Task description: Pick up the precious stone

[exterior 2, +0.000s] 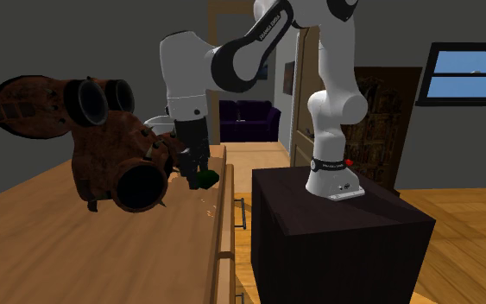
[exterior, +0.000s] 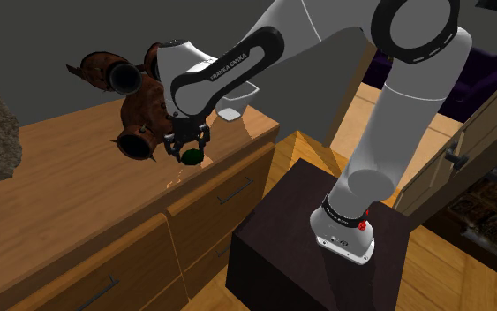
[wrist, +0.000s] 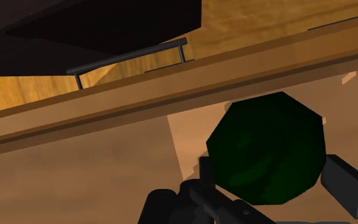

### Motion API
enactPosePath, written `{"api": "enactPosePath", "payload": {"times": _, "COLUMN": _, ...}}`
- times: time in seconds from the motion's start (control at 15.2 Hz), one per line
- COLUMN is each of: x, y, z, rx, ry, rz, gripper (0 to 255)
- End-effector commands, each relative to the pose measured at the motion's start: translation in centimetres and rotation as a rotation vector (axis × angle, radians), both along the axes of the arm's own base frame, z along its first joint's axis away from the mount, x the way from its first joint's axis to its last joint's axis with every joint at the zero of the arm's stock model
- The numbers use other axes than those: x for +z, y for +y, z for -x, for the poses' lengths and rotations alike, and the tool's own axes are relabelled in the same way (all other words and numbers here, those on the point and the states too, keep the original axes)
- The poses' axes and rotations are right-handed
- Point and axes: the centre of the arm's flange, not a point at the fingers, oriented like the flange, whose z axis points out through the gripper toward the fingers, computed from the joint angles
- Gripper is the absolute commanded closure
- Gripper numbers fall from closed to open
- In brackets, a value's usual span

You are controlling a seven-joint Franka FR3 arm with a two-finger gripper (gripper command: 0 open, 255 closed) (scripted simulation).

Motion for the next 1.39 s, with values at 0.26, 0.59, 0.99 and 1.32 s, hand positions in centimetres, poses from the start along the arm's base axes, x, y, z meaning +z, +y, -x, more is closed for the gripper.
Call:
{"api": "enactPosePath", "payload": {"times": 0.26, "x": 0.0, "y": 0.0, "z": 0.0, "rx": 0.0, "ry": 0.0, "rz": 0.0, "gripper": 255}}
{"api": "enactPosePath", "payload": {"times": 0.59, "x": 1.0, "y": 0.0, "z": 0.0, "rx": 0.0, "ry": 0.0, "rz": 0.0, "gripper": 255}}
{"api": "enactPosePath", "payload": {"times": 0.99, "x": 4.2, "y": 0.0, "z": 0.0, "rx": 0.0, "ry": 0.0, "rz": 0.0, "gripper": 255}}
{"api": "enactPosePath", "payload": {"times": 1.32, "x": 6.8, "y": 0.0, "z": 0.0, "rx": 0.0, "ry": 0.0, "rz": 0.0, "gripper": 255}}
